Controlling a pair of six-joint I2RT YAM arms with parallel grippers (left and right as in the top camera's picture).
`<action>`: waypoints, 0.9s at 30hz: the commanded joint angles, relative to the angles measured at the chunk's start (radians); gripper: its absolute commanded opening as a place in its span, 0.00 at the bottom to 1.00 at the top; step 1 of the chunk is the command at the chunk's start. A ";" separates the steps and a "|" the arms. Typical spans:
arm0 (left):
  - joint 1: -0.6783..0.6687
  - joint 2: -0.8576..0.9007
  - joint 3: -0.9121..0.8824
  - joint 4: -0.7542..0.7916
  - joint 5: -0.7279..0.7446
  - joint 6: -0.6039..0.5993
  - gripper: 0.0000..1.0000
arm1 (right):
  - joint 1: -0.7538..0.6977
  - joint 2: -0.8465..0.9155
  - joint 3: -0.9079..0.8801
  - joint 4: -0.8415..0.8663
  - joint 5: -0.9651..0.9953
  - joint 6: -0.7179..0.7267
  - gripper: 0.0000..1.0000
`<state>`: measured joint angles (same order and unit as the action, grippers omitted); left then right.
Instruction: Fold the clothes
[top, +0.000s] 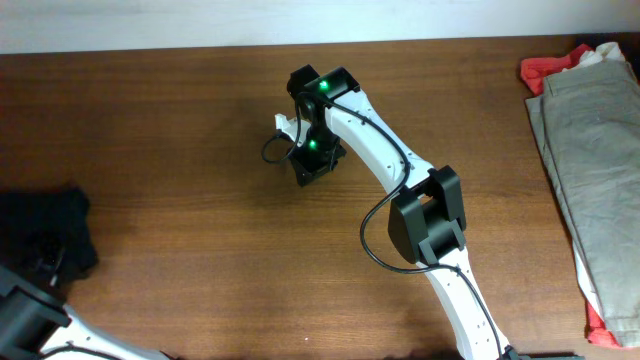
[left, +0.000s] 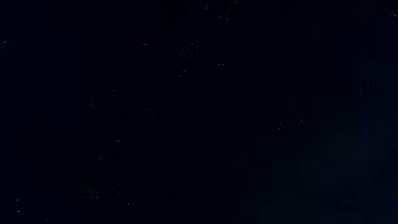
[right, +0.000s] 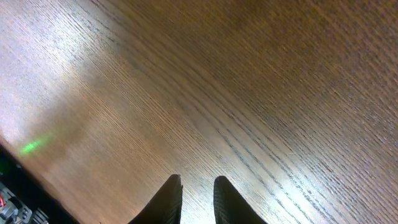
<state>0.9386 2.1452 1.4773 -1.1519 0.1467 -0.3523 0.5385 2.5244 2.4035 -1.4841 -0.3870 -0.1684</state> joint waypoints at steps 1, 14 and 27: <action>0.092 0.071 -0.021 0.044 -0.054 -0.029 0.01 | 0.005 0.005 -0.005 0.000 -0.006 -0.007 0.22; 0.129 0.071 0.082 0.253 -0.039 0.032 0.01 | 0.005 0.005 -0.004 -0.022 -0.006 -0.007 0.22; -0.133 0.059 0.103 0.201 0.044 -0.012 0.87 | -0.052 0.005 0.034 -0.013 0.062 -0.011 0.20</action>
<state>0.8761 2.1651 1.5764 -0.9546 0.1078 -0.3408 0.5228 2.5244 2.4039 -1.4952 -0.3622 -0.1688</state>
